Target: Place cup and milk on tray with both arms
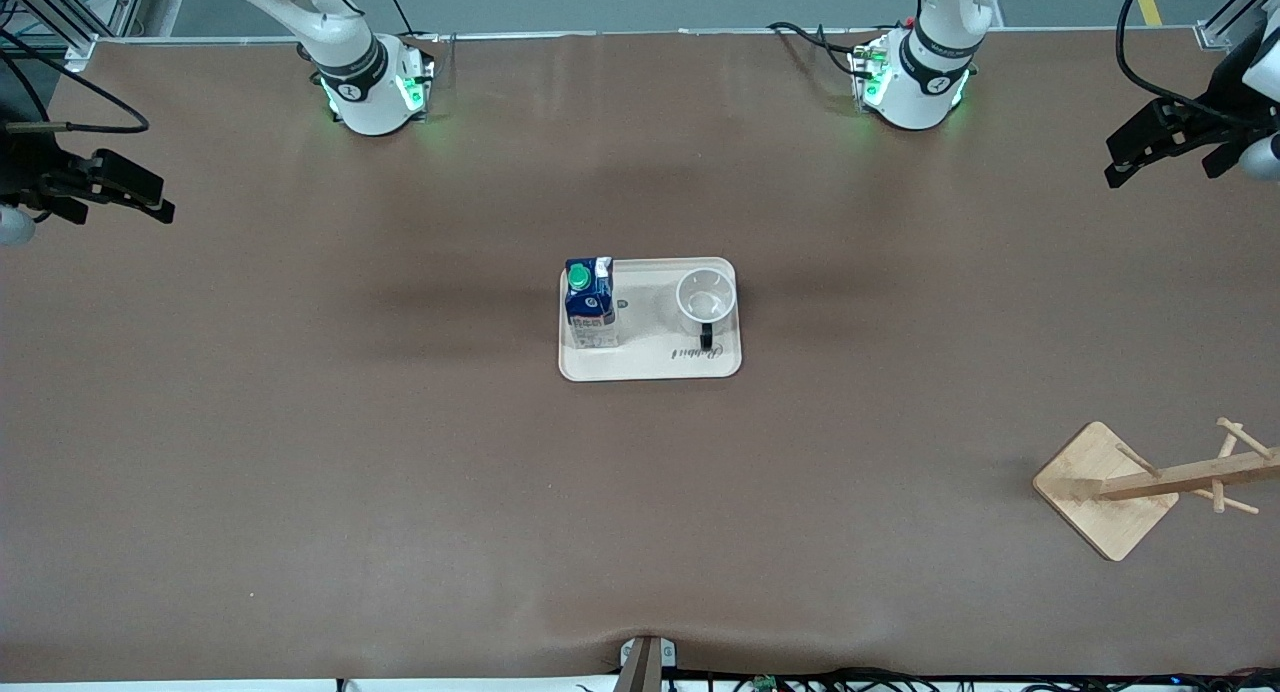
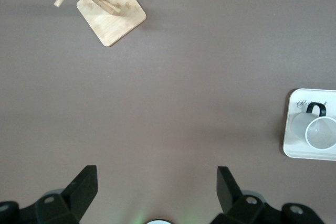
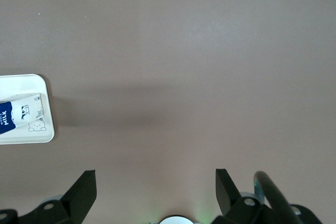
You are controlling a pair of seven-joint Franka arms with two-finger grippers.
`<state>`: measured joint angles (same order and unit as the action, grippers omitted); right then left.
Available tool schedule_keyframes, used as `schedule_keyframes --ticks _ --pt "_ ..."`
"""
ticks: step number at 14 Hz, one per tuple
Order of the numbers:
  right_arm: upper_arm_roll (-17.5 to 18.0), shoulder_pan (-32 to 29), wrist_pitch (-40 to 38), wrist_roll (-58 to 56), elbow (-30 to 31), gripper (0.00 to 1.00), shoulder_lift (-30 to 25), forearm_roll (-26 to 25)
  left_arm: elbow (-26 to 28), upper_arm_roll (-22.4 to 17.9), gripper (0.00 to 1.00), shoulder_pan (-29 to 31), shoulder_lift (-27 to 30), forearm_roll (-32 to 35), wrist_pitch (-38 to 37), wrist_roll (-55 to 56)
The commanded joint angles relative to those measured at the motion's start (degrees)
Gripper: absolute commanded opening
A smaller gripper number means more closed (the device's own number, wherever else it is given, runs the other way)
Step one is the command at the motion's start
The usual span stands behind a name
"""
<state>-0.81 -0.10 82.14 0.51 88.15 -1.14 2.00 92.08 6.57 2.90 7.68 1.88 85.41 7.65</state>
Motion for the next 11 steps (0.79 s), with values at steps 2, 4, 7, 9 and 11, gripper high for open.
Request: schedule_keyframes --ticks 2,4,7,9,11 --pt "0.11 0.54 -0.58 -0.42 -0.25 1.0 -0.88 -1.03 -1.11 -0.15 1.0 0.18 -0.3 -0.38 -0.68 0.09" --pt "0.11 0.54 -0.49 -0.42 -1.05 1.0 -0.61 -0.95 -1.2 -0.15 1.0 0.27 -0.47 -0.38 -0.6 0.26" --pt "0.11 0.45 -0.31 -0.42 -3.24 1.0 -0.26 -1.03 -1.11 -0.24 1.0 0.27 -0.39 -0.3 -0.6 0.26" --pt "0.02 0.45 -0.49 -0.08 -3.33 1.0 -0.26 -1.12 -1.2 -0.15 1.0 0.27 -0.39 -0.38 -0.6 0.35" --pt "-0.24 -0.25 -0.32 0.1 -3.51 1.0 -0.35 -0.86 -1.46 -0.06 1.0 0.09 -0.39 -0.47 -0.25 0.44"
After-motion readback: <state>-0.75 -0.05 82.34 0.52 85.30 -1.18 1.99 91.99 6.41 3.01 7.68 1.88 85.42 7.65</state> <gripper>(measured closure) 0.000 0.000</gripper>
